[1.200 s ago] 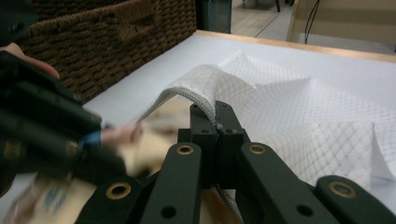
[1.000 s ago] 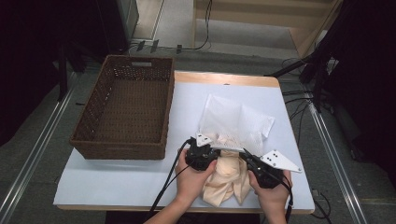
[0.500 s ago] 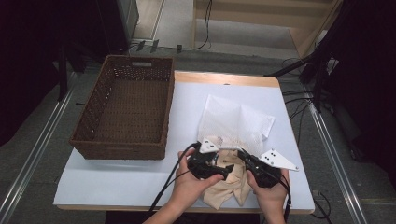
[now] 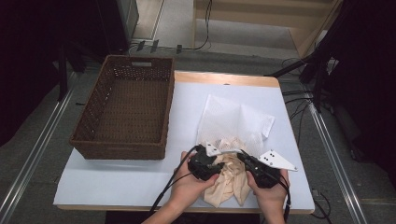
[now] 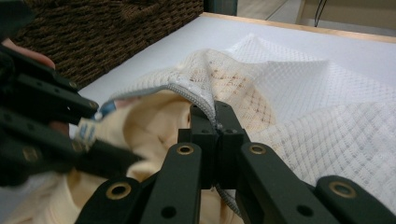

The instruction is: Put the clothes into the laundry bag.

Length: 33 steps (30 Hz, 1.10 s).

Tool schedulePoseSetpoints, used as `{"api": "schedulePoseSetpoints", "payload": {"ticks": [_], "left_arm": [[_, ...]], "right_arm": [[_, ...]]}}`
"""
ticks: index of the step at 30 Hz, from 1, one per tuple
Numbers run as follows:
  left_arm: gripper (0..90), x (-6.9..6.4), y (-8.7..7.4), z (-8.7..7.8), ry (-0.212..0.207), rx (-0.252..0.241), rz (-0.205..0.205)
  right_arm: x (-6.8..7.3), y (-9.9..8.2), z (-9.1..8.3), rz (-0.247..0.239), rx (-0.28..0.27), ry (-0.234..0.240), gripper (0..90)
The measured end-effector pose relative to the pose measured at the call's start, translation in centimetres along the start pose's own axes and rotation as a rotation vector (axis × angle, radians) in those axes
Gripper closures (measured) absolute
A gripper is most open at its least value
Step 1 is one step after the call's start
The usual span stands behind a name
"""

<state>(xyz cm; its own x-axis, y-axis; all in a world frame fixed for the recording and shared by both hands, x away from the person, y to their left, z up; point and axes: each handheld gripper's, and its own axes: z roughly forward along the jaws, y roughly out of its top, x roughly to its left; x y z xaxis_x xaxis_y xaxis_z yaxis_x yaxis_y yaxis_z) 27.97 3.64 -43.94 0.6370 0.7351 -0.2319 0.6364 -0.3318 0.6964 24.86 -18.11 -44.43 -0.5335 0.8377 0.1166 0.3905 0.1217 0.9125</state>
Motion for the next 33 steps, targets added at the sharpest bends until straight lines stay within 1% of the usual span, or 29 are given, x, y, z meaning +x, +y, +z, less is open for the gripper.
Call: {"api": "schedulePoseSetpoints", "payload": {"ticks": [1, 3, 4, 5, 6, 7, 8, 9, 11, 12, 13, 15, 16, 17, 18, 19, 20, 22, 23, 24, 25, 26, 27, 28, 29, 30, 31, 32, 33], "left_arm": [[68.3, 0.6, 0.0, -0.2, -0.008, -0.031, -0.045], [68.9, 1.9, 0.0, -0.2, 0.035, -0.070, -0.141], [68.7, 2.4, -0.1, 0.1, 0.054, -0.075, -0.169], [67.8, 2.7, -0.3, 0.8, 0.060, -0.059, -0.180], [59.3, 2.7, -0.3, 1.1, 0.055, -0.041, -0.176], [59.3, 2.4, -0.2, 1.4, 0.055, -0.016, -0.153], [53.7, 1.8, -0.1, 1.3, 0.074, -0.007, -0.112], [47.3, 1.2, -0.1, 1.0, 0.078, -0.012, -0.082], [36.0, 0.4, 0.0, 0.0, 0.054, -0.026, -0.036], [34.4, 0.1, 0.1, -0.6, 0.039, -0.031, -0.016], [33.7, 0.0, 0.2, -1.2, 0.024, -0.037, -0.005], [32.8, -0.2, 0.4, -2.2, -0.004, -0.070, -0.012], [32.7, -0.4, 0.5, -2.4, -0.014, -0.084, -0.021], [32.0, -0.6, 0.6, -2.3, -0.015, -0.087, -0.029], [30.7, -1.0, 0.6, -2.0, -0.008, -0.079, -0.025], [27.6, -1.4, 0.6, -1.5, 0.011, -0.049, -0.008], [23.9, -1.9, 0.4, -0.7, 0.043, -0.004, 0.021], [18.4, -2.3, 0.0, 1.2, 0.125, 0.110, 0.083], [16.3, -2.1, -0.3, 2.1, 0.161, 0.157, 0.100], [16.3, -1.8, -0.6, 2.8, 0.179, 0.171, 0.107], [17.9, -1.7, -0.6, 2.9, 0.185, 0.159, 0.109], [27.8, -1.8, -0.5, 2.9, 0.203, 0.155, 0.109], [27.8, -2.0, -0.5, 2.7, 0.220, 0.141, 0.140], [41.6, -2.2, -0.5, 2.6, 0.217, 0.138, 0.186], [52.8, -2.4, -0.5, 2.4, 0.220, 0.138, 0.215], [59.5, -2.3, -0.5, 2.3, 0.215, 0.134, 0.219], [63.1, -2.1, -0.4, 2.1, 0.203, 0.132, 0.209], [65.1, -1.8, -0.3, 1.8, 0.174, 0.129, 0.191], [66.2, -1.4, -0.1, 1.3, 0.135, 0.119, 0.156]], "right_arm": [[0.1, 0.0, 0.0, 0.000, -0.001, -0.002, 89.7], [0.3, 0.0, 0.2, -0.006, 0.004, 0.004, 89.7], [0.5, -0.1, 0.2, -0.015, 0.011, 0.007, 89.7], [0.6, -0.1, 0.3, -0.025, 0.017, 0.011, 89.7], [0.9, -0.3, 0.4, -0.035, 0.026, 0.011, 89.7], [0.9, -0.3, 0.4, -0.035, 0.026, 0.011, 89.7], [0.9, -0.4, 0.4, -0.036, 0.026, 0.013, 89.7], [0.9, -0.5, 0.5, -0.039, 0.029, 0.012, 89.7], [0.8, -0.6, 0.5, -0.035, 0.034, 0.009, 89.7], [0.7, -0.6, 0.6, -0.033, 0.031, 0.010, 89.7], [0.7, -0.6, 0.6, -0.032, 0.030, 0.008, 89.7], [0.6, -0.5, 0.5, -0.022, 0.024, 0.006, 89.6], [0.6, -0.5, 0.5, -0.017, 0.026, 0.003, 89.6], [0.5, -0.6, 0.6, -0.012, 0.026, 0.000, 89.6], [0.4, -0.7, 0.7, -0.004, 0.028, -0.001, 89.6], [0.3, -0.8, 0.9, 0.009, 0.029, -0.002, 89.6], [0.3, -0.9, 1.0, 0.019, 0.032, -0.001, 89.6], [0.5, -0.9, 1.1, 0.005, 0.036, 0.002, 89.6], [0.5, -0.8, 1.0, -0.004, 0.031, 0.013, 89.6], [0.5, -0.8, 1.0, -0.004, 0.031, 0.013, 89.6], [0.5, -0.8, 0.9, 0.002, 0.026, 0.017, 89.6], [0.4, -0.8, 0.8, 0.001, 0.023, 0.017, 89.6], [0.4, -0.8, 0.8, 0.001, 0.023, 0.017, 89.6], [0.3, -0.8, 0.8, 0.004, 0.024, 0.017, 89.6], [0.3, -0.8, 0.8, 0.005, 0.023, 0.017, 89.6], [0.3, -0.8, 0.8, 0.004, 0.024, 0.016, 89.6], [0.3, -0.7, 0.7, 0.005, 0.019, 0.017, 89.6], [0.4, -0.7, 0.7, 0.004, 0.017, 0.016, 89.6], [0.4, -0.6, 0.6, 0.004, 0.012, 0.016, 89.6]]}}
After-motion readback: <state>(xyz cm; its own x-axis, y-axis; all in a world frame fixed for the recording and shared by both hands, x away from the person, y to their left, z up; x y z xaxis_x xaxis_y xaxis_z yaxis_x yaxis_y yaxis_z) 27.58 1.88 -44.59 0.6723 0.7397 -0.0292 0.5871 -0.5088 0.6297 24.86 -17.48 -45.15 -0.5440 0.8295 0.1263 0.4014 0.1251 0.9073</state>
